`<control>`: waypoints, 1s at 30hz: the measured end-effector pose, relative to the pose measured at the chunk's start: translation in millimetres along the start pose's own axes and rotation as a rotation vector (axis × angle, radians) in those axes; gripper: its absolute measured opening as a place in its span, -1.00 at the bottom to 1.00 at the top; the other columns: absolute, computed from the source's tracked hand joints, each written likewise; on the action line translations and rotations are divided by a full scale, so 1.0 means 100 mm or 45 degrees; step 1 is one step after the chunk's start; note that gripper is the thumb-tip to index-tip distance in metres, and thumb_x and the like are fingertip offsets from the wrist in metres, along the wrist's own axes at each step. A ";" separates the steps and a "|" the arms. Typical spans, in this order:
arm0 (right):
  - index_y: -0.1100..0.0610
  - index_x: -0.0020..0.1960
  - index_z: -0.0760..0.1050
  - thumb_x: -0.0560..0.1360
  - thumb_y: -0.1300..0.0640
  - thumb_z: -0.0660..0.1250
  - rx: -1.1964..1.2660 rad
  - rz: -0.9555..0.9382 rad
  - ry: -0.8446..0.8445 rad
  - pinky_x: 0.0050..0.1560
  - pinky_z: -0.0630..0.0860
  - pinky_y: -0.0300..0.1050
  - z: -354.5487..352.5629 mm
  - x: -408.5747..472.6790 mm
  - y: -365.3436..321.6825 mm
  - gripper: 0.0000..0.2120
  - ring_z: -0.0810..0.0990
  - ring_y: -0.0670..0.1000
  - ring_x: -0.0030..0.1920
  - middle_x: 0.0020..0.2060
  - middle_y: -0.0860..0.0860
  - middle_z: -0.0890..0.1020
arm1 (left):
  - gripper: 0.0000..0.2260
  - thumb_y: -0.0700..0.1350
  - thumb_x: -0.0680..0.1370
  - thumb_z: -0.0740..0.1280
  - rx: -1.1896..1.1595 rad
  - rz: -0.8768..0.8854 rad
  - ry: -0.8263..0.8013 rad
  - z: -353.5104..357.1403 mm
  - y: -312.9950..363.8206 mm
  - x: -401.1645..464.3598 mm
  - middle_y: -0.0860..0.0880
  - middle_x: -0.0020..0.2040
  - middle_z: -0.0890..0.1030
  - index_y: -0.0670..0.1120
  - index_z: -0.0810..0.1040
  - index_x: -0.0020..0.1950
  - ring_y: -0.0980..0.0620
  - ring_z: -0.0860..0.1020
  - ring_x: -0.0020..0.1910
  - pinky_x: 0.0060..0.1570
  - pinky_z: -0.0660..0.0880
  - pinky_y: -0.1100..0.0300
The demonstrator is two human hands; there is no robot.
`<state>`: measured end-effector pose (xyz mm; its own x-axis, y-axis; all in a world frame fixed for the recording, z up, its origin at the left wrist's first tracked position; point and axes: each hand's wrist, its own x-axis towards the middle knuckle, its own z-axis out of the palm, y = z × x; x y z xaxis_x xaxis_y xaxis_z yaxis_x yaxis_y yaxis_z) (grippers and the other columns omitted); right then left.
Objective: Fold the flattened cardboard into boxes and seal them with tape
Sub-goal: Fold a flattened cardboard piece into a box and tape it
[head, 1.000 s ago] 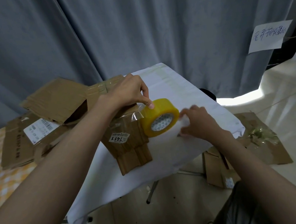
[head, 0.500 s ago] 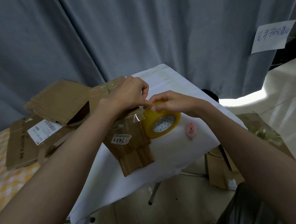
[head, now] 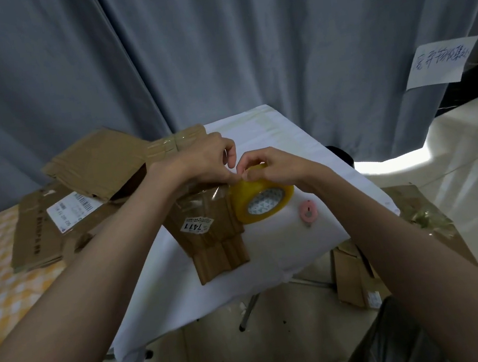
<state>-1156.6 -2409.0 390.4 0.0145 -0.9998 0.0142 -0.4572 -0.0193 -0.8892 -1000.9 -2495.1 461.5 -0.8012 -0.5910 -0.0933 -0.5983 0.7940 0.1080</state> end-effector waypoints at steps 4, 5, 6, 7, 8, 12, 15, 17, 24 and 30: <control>0.03 0.02 0.57 0.61 0.17 0.26 0.029 0.037 0.211 -0.08 0.50 -0.24 -0.13 -0.11 0.09 -0.88 0.52 -0.04 0.00 0.07 0.08 0.59 | -0.78 -0.12 0.41 0.47 -0.073 -0.059 -0.020 0.02 -0.03 -0.04 0.04 -0.15 0.44 0.06 0.43 -0.17 0.02 0.45 -0.18 -0.25 0.34 0.19; 0.03 0.00 0.58 0.60 0.17 0.27 0.070 0.055 0.269 -0.10 0.50 -0.23 -0.16 -0.15 0.13 -0.88 0.52 -0.04 0.00 0.08 0.09 0.59 | -0.79 -0.16 0.42 0.44 -0.105 -0.074 0.007 0.04 -0.03 -0.04 0.04 -0.16 0.47 0.05 0.43 -0.19 0.00 0.48 -0.15 -0.23 0.37 0.19; 0.03 0.00 0.58 0.60 0.17 0.28 0.114 0.067 0.313 -0.10 0.51 -0.22 -0.16 -0.19 0.16 -0.89 0.53 -0.03 0.00 0.08 0.09 0.60 | -0.80 -0.19 0.43 0.42 -0.127 -0.088 0.037 0.07 -0.02 -0.03 0.04 -0.17 0.49 0.05 0.44 -0.20 -0.02 0.50 -0.13 -0.22 0.38 0.19; 0.05 0.00 0.59 0.59 0.17 0.30 0.160 0.073 0.350 -0.09 0.53 -0.20 -0.14 -0.23 0.17 -0.90 0.54 -0.04 -0.01 0.07 0.09 0.60 | -0.81 -0.22 0.45 0.40 -0.130 -0.112 0.064 0.10 0.02 -0.02 0.04 -0.17 0.51 0.04 0.45 -0.20 -0.02 0.50 -0.12 -0.22 0.38 0.19; 0.07 0.00 0.60 0.58 0.17 0.33 0.201 0.079 0.384 -0.07 0.55 -0.19 -0.11 -0.27 0.17 -0.92 0.54 -0.06 -0.03 0.05 0.09 0.62 | -0.82 -0.23 0.48 0.38 -0.110 -0.128 0.098 0.12 0.07 -0.02 0.02 -0.14 0.52 0.02 0.46 -0.18 -0.01 0.50 -0.11 -0.22 0.37 0.20; 0.13 -0.02 0.63 0.53 0.19 0.40 0.283 0.054 0.512 -0.10 0.51 -0.30 0.02 -0.41 0.16 -0.95 0.54 -0.24 -0.15 -0.04 0.02 0.66 | -0.78 0.08 0.55 0.39 -0.101 -0.109 0.329 0.18 0.18 -0.01 -0.02 -0.06 0.61 -0.07 0.68 -0.01 0.03 0.51 -0.10 -0.13 0.39 0.15; 0.18 -0.05 0.61 0.50 0.23 0.43 0.384 0.043 0.564 -0.21 0.45 -0.40 0.07 -0.53 0.13 -0.96 0.52 -0.25 -0.25 -0.20 -0.10 0.62 | -0.61 0.33 0.38 0.40 -0.181 -0.010 0.369 0.20 0.34 -0.06 0.10 -0.21 0.68 0.02 0.73 -0.14 0.05 0.56 -0.09 0.00 0.47 0.04; 0.20 -0.03 0.60 0.50 0.22 0.43 0.455 0.066 0.589 -0.30 0.42 -0.40 0.11 -0.61 0.12 -0.93 0.49 -0.16 -0.25 -0.27 -0.13 0.57 | -0.75 0.20 0.38 0.48 -0.077 -0.019 0.366 0.25 0.46 -0.07 0.12 -0.20 0.67 0.04 0.71 -0.15 0.04 0.51 0.01 0.09 0.37 0.06; -0.14 0.29 0.45 0.49 0.18 0.43 0.531 0.199 0.549 -0.18 0.48 -0.16 0.18 -0.79 0.10 -0.56 0.55 0.00 -0.04 0.03 0.01 0.53 | -0.91 -0.07 0.55 0.35 0.074 -0.045 0.398 0.34 0.59 -0.09 0.07 -0.05 0.66 0.01 0.66 -0.04 -0.03 0.45 0.13 0.10 0.26 0.07; -0.12 0.21 0.48 0.48 0.28 0.40 0.538 0.117 0.607 -0.27 0.47 -0.22 0.28 -0.89 0.12 -0.58 0.54 -0.05 -0.18 0.02 0.08 0.59 | -0.95 -0.03 0.54 0.39 0.084 0.020 0.455 0.22 0.63 -0.17 0.10 -0.12 0.63 0.03 0.65 -0.08 0.03 0.42 0.07 -0.01 0.18 0.13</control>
<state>-1138.4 -2319.9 366.2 -0.4493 -0.8923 0.0443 -0.0462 -0.0264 -0.9986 -1025.2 -2431.9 447.9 -0.7702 -0.5821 0.2609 -0.5935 0.8038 0.0412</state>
